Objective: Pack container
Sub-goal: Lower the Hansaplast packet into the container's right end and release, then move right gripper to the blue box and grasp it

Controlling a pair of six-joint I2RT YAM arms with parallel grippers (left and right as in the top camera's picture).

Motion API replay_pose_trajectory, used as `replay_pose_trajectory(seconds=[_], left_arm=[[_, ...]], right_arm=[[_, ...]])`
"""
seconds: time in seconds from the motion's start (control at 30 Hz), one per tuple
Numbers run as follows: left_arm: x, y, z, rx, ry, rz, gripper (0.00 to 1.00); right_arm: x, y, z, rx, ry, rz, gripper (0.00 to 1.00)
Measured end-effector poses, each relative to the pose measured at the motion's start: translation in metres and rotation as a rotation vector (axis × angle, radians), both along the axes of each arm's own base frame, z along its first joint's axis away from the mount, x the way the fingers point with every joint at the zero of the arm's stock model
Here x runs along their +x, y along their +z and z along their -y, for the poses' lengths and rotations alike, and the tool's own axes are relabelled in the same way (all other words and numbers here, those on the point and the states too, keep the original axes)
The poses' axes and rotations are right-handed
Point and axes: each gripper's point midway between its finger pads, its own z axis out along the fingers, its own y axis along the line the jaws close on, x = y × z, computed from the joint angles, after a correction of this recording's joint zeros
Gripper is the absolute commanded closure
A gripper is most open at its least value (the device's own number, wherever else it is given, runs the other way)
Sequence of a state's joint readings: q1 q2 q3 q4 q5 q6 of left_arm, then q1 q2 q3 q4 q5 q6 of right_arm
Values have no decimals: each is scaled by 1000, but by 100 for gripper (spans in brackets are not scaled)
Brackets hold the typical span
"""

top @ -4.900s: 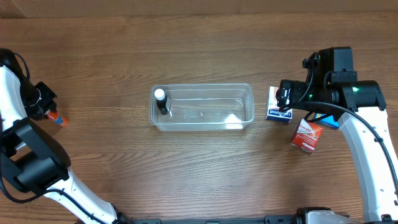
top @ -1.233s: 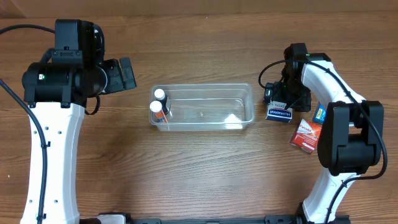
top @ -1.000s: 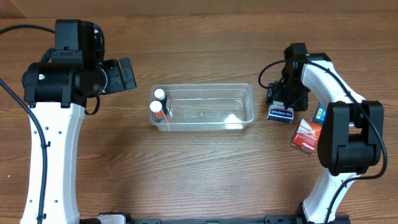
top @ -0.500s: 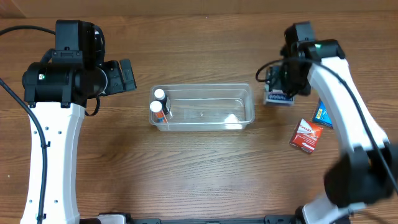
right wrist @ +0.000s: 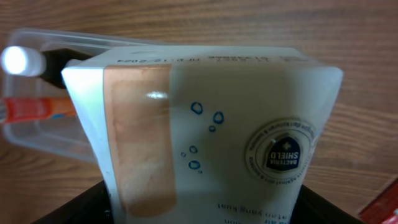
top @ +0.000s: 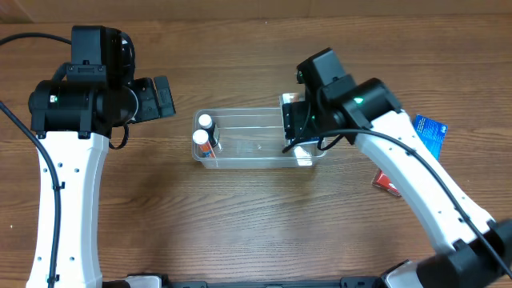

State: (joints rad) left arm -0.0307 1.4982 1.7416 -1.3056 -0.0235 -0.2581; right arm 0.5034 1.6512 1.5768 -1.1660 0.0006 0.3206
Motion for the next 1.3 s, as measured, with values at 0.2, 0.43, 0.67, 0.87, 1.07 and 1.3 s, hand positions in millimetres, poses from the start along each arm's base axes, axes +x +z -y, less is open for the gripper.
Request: replay_pose_trajectory(seconds=[0.2, 0.43, 0.67, 0.87, 1.07, 1.3], left_arm=[[0, 0, 0, 0, 0, 0, 0], [0, 0, 0, 0, 0, 0, 0], [0, 0, 0, 0, 0, 0, 0], [0, 0, 0, 0, 0, 0, 0], [0, 0, 0, 0, 0, 0, 0], [0, 0, 0, 0, 0, 0, 0]], right_arm=[[10, -60, -5, -53, -50, -128, 22], [14, -98, -7, -89, -66, -198, 20], [15, -111, 3, -111, -93, -237, 3], [7, -109, 6, -125, -92, -271, 1], [24, -32, 18, -102, -128, -94, 0], [35, 102, 154, -17, -481, 241, 0]])
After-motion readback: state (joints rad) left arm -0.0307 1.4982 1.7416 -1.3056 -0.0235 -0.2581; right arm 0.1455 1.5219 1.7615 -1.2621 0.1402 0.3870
